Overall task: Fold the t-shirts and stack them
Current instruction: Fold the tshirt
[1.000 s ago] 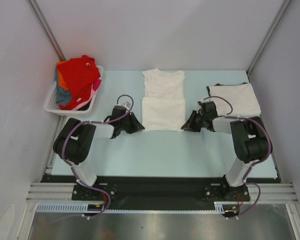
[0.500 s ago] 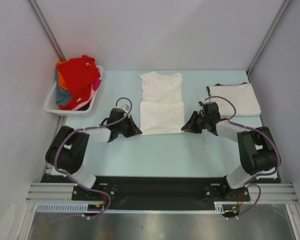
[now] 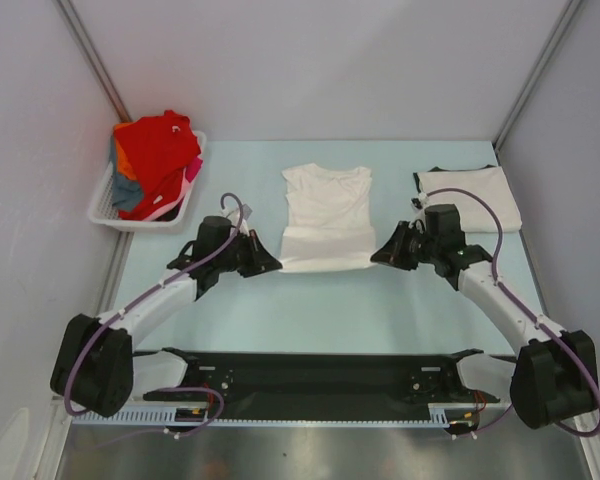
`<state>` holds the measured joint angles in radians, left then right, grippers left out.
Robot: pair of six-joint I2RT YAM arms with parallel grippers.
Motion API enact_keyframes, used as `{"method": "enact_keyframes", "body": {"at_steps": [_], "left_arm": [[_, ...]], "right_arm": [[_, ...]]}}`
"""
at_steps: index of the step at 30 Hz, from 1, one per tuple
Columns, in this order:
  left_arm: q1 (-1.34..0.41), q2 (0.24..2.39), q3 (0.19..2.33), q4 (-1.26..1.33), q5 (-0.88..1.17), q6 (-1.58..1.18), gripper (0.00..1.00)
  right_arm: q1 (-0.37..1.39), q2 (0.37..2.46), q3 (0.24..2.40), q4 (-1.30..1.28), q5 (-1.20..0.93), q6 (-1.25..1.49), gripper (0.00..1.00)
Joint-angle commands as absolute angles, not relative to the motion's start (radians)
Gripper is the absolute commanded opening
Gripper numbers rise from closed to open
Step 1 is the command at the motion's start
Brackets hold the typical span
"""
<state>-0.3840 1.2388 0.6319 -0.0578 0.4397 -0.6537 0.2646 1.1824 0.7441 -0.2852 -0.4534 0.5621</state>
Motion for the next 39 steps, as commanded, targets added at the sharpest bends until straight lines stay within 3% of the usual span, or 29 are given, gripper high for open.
{"method": "enact_keyframes", "body": {"at_steps": [1, 6, 15, 39], "left_arm": [[-0.377, 1.152, 0.684, -0.144, 0.486, -0.641, 0.00], [-0.356, 1.150, 0.770, -0.183, 0.515, -0.652, 0.00], [-0.290, 1.342, 1.003, -0.186, 0.552, -0.669, 0.00], [-0.196, 1.968, 1.669, -0.256, 0.514, -0.730, 0.00]], "right_arm": [[0.264, 1.123, 0.827, -0.397, -0.440, 0.531, 0.00], [0.244, 1.141, 0.897, -0.420, -0.431, 0.529, 0.00], [0.175, 1.350, 1.138, -0.391, -0.471, 0.543, 0.00], [0.069, 2.135, 1.903, -0.433, -0.546, 0.574, 0.00]]}}
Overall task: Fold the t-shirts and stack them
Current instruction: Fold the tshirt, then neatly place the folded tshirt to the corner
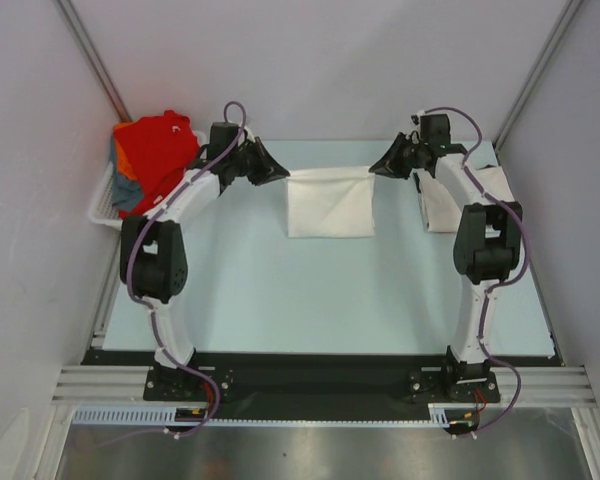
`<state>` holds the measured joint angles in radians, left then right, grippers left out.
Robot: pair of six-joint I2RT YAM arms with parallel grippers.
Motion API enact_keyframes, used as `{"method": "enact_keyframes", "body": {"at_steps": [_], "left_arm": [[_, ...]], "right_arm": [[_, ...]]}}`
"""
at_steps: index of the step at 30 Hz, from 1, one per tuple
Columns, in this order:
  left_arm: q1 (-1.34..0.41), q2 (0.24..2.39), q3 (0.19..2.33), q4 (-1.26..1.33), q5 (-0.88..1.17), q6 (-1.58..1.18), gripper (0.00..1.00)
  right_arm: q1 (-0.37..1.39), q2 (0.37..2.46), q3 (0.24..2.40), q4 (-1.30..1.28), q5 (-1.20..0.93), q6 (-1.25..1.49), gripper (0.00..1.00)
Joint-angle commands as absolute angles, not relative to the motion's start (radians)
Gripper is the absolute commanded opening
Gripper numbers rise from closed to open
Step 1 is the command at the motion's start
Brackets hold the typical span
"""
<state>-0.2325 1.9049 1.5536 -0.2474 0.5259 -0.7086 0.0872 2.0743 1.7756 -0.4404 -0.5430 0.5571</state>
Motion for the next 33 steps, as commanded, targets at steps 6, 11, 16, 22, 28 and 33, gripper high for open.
{"method": "enact_keyframes", "body": {"at_steps": [6, 11, 16, 22, 28, 33], "left_arm": [[-0.157, 2.289, 1.981, -0.287, 0.532, -0.784, 0.08], [-0.152, 2.482, 2.227, -0.276, 0.544, -0.787, 0.87], [-0.158, 2.462, 2.121, -0.240, 0.539, -0.727, 0.91], [-0.181, 2.339, 1.895, -0.192, 0.439, -0.651, 0.90], [-0.202, 2.379, 1.893, -0.189, 0.428, -0.663, 0.88], [-0.216, 2.445, 1.950, -0.190, 0.414, -0.692, 0.75]], "right_arm": [[0.052, 2.380, 2.188, -0.456, -0.545, 0.621, 0.23], [0.044, 2.451, 2.198, -0.401, -0.503, 0.640, 0.74], [0.038, 2.358, 1.984, -0.267, -0.486, 0.586, 0.86], [0.037, 2.329, 1.891, -0.258, -0.495, 0.531, 0.78], [0.066, 2.396, 1.914, -0.245, -0.514, 0.535, 0.78], [0.090, 2.466, 2.000, -0.282, -0.499, 0.543, 0.72]]}}
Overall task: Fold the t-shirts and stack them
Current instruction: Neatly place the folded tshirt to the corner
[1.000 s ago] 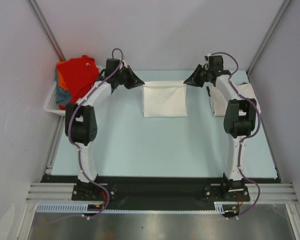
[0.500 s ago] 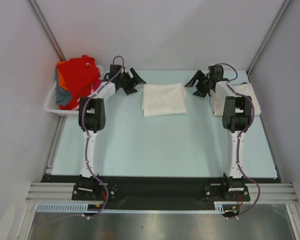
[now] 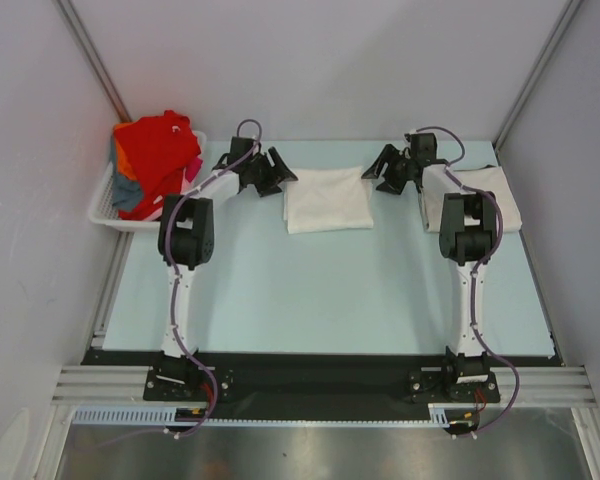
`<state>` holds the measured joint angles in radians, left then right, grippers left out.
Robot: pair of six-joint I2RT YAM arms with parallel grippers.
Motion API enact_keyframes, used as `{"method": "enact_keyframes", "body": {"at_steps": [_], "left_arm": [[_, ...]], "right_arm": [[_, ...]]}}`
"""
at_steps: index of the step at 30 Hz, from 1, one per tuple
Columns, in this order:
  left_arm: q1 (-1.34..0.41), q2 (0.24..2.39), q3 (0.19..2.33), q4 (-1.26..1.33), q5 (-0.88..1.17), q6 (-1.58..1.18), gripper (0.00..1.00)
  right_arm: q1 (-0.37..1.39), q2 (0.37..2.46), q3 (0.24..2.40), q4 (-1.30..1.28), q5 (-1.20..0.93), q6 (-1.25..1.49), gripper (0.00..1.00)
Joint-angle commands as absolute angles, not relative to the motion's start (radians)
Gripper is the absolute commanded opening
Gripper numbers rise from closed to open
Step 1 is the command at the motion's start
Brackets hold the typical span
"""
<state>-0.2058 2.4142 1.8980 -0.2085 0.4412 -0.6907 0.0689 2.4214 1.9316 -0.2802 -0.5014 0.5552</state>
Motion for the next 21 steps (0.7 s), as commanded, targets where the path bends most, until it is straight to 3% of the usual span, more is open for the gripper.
{"method": "enact_keyframes", "body": {"at_steps": [1, 5, 7, 8, 11, 12, 13, 21], "left_arm": [[-0.216, 2.457, 1.976, -0.189, 0.417, -0.705, 0.72], [-0.224, 2.522, 2.043, -0.189, 0.414, -0.744, 0.60], [-0.227, 2.539, 2.074, -0.187, 0.402, -0.767, 0.55], [-0.229, 2.554, 2.082, -0.181, 0.402, -0.775, 0.42], [-0.230, 2.566, 2.085, -0.117, 0.428, -0.814, 0.20], [-0.232, 2.569, 2.085, -0.083, 0.436, -0.821, 0.04], [-0.233, 2.568, 2.082, -0.068, 0.449, -0.830, 0.00], [-0.307, 2.406, 1.947, 0.075, 0.428, -0.822, 0.00]], "right_arm": [[0.095, 2.480, 2.041, -0.294, -0.497, 0.545, 0.70], [0.112, 2.565, 2.138, -0.333, -0.497, 0.554, 0.61], [0.115, 2.583, 2.169, -0.339, -0.495, 0.561, 0.49], [0.115, 2.589, 2.174, -0.336, -0.494, 0.564, 0.33], [0.110, 2.586, 2.186, -0.328, -0.491, 0.569, 0.13], [0.107, 2.579, 2.187, -0.324, -0.492, 0.566, 0.03], [0.106, 2.571, 2.189, -0.322, -0.495, 0.560, 0.00], [0.061, 2.380, 2.064, -0.333, -0.514, 0.519, 0.00]]}}
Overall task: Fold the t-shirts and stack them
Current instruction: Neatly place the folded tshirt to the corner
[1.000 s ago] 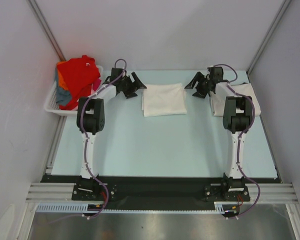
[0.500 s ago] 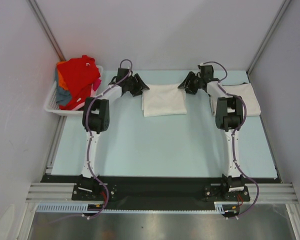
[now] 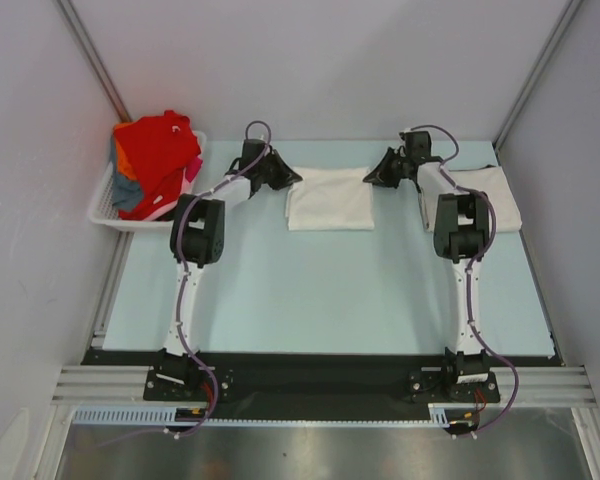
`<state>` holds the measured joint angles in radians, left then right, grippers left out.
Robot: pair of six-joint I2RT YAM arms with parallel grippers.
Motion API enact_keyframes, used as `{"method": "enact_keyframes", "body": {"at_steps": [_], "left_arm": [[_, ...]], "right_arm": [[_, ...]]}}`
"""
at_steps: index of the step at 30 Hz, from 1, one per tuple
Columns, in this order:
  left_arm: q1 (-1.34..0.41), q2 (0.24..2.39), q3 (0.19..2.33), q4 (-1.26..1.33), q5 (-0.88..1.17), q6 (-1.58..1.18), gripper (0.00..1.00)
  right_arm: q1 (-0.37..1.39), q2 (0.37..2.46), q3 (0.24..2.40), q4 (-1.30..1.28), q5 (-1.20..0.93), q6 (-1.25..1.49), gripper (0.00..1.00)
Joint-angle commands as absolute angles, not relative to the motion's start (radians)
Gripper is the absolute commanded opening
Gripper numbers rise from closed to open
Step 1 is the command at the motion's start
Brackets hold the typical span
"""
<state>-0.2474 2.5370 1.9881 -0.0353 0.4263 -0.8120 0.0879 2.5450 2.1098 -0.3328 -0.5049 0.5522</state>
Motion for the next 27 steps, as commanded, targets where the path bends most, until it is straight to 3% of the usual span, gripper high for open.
{"method": "enact_keyframes", "body": {"at_steps": [1, 7, 15, 18, 22, 27], "left_arm": [[-0.320, 2.387, 1.919, 0.084, 0.422, -0.822, 0.01], [-0.455, 2.269, 1.904, 0.124, 0.397, -0.836, 0.00], [-0.641, 2.152, 1.951, 0.132, 0.413, -0.937, 0.00], [-0.727, 2.235, 2.058, 0.159, 0.388, -0.957, 0.00], [-0.802, 2.481, 2.354, 0.210, 0.338, -1.034, 0.00], [-0.848, 2.620, 2.438, 0.411, 0.192, -1.072, 0.00]], "right_arm": [[0.051, 2.308, 2.037, -0.336, -0.505, 0.500, 0.00], [-0.032, 2.013, 1.730, -0.276, -0.468, 0.508, 0.00], [-0.277, 1.660, 1.601, -0.339, -0.499, 0.535, 0.00], [-0.375, 1.631, 1.634, -0.414, -0.482, 0.528, 0.00], [-0.475, 1.612, 1.638, -0.430, -0.459, 0.528, 0.00], [-0.541, 1.649, 1.650, -0.434, -0.449, 0.523, 0.00]]}}
